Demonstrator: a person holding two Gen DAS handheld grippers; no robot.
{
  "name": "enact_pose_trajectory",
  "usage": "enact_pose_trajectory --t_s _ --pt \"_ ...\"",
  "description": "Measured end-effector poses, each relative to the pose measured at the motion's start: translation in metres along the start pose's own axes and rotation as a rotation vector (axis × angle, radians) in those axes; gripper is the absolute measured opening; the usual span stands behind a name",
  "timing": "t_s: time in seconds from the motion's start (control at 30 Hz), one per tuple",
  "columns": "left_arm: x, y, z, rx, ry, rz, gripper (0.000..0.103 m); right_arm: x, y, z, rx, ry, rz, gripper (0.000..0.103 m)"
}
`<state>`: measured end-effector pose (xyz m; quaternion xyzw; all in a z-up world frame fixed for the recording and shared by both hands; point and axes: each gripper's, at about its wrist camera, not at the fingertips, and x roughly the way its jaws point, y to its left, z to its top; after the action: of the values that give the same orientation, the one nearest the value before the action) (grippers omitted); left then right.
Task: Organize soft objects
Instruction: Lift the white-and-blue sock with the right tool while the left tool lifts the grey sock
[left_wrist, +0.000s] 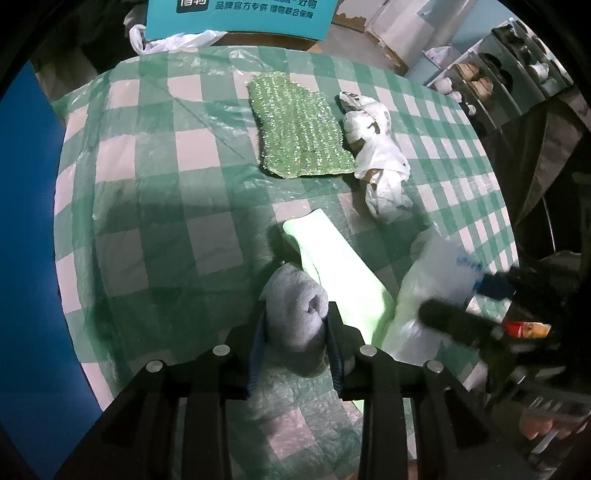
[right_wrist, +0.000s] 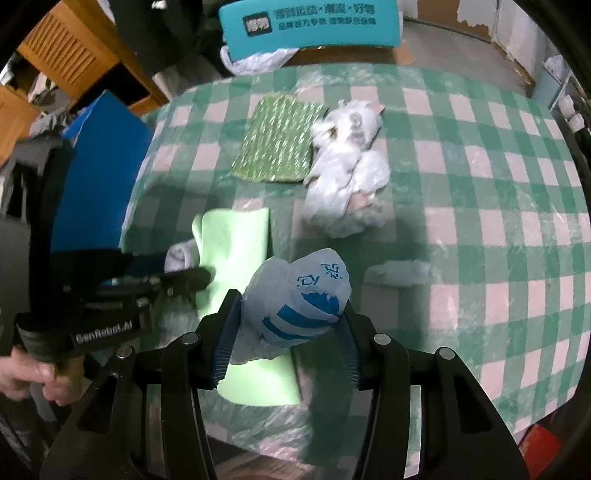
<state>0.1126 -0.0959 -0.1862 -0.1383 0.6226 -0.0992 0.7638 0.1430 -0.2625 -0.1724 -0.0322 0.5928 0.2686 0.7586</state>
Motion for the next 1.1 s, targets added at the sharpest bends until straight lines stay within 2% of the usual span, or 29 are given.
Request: enact_pose_trajectory --t_s 0.2,0.6,1.1 --pt "-0.007 0.004 0.0 -0.007 -0.001 -0.003 0.03 0.025 0.012 -0.012 -0.046 0.068 -0.052 0.048" --pt "-0.024 0.013 -0.009 -0.01 -0.025 0.009 0.03 0.029 0.016 -0.006 -0.052 0.066 -0.082 0.048" --pt "-0.069 0.003 -0.02 0.034 -0.124 0.021 0.026 -0.007 0.018 -0.001 -0.033 -0.013 -0.055 0.047"
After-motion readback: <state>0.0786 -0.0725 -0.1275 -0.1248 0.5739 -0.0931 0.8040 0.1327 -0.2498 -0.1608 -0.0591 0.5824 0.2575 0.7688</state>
